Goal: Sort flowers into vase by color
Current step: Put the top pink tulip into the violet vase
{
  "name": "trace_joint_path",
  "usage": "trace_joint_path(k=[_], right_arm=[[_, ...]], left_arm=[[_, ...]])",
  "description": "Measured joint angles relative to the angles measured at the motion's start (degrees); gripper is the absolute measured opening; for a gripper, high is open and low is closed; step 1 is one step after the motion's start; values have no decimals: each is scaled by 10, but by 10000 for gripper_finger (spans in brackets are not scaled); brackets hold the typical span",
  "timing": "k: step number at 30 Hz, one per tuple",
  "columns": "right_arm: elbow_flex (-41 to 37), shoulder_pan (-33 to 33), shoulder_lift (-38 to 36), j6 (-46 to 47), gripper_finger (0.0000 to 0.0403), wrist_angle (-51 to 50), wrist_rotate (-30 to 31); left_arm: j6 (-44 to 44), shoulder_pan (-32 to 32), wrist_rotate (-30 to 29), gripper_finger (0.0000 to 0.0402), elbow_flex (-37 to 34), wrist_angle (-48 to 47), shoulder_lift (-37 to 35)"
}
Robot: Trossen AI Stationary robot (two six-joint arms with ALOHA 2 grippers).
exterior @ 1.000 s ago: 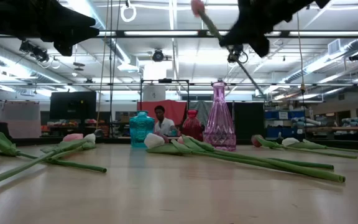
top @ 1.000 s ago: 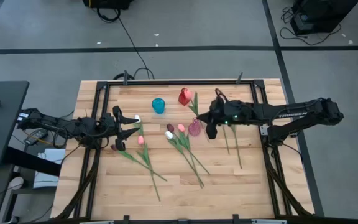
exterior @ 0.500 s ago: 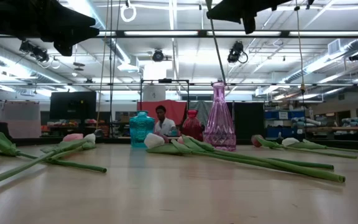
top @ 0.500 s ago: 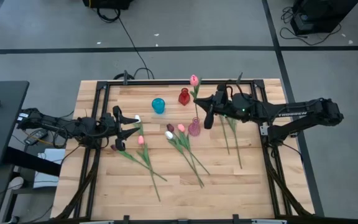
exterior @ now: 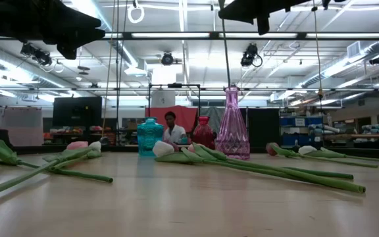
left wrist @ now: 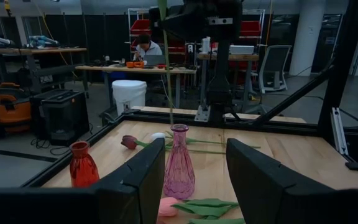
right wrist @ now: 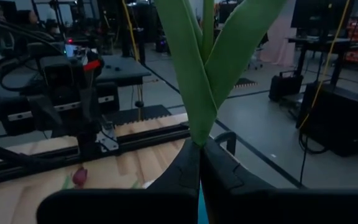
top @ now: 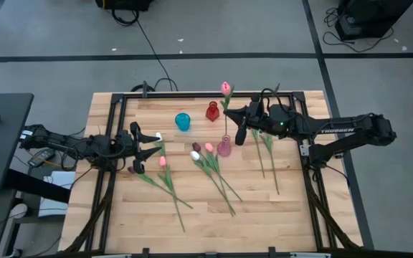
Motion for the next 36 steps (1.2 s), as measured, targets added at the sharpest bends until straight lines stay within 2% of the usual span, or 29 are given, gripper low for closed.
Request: trace_joint_path(k=[15, 20, 36], right_arm=[[0, 1, 0, 20, 11, -5, -4], [0, 2, 0, 36, 11, -3, -23], [0, 10, -2, 25, 11, 4, -19]], left_arm=[[0, 0, 0, 176, 0, -1, 0], [0, 0, 0, 176, 0, -1, 0], [0, 0, 0, 176, 0, -2, 0]])
